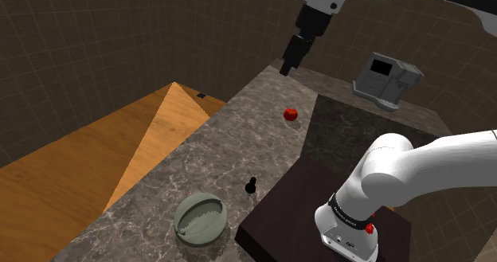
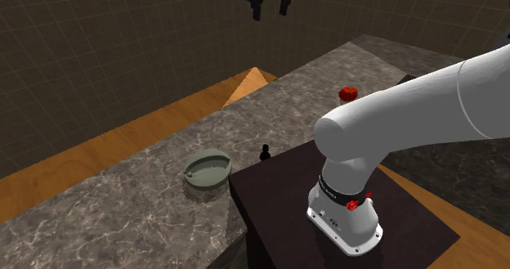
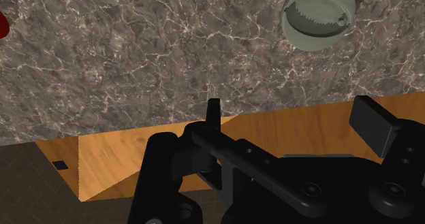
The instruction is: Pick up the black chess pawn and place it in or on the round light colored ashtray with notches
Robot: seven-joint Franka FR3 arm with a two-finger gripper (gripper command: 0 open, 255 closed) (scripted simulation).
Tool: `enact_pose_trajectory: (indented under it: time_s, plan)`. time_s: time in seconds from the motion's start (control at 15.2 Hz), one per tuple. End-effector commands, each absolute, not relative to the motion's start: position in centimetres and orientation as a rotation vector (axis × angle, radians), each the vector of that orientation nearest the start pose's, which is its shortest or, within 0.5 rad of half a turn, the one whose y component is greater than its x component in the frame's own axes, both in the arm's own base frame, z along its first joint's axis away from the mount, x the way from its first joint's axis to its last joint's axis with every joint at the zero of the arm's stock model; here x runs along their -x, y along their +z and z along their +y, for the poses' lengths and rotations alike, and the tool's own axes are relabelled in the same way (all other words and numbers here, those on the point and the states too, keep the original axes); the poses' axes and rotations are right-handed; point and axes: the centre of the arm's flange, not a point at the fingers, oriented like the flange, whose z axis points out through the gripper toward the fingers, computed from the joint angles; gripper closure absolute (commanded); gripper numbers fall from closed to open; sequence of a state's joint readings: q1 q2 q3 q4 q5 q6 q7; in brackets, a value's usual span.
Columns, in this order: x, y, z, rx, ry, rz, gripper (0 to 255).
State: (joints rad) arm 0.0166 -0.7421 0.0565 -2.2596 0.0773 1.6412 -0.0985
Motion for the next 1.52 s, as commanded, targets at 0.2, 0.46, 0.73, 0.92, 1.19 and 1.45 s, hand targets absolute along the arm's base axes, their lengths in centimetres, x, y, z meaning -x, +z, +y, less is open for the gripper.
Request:
enact_pose_trajectory:
  time_s: [0.2, 0.46, 0.73, 0.92, 1.19, 1.45]
  plan:
    - [-33.0, 58.9, 4.2, 3.099, -0.172, -0.249, 0]
    - [-33.4, 53.7, 4.6, 3.111, -0.147, -0.254, 0]
    - [-33.8, 48.5, 4.9, 3.124, -0.121, -0.259, 0]
    - [-34.1, 44.5, 5.1, 3.133, -0.101, -0.263, 0]
    - [-34.3, 39.2, 5.3, 3.144, -0.075, -0.268, 0]
    - [-34.5, 34.0, 5.5, 3.156, -0.049, -0.273, 0]
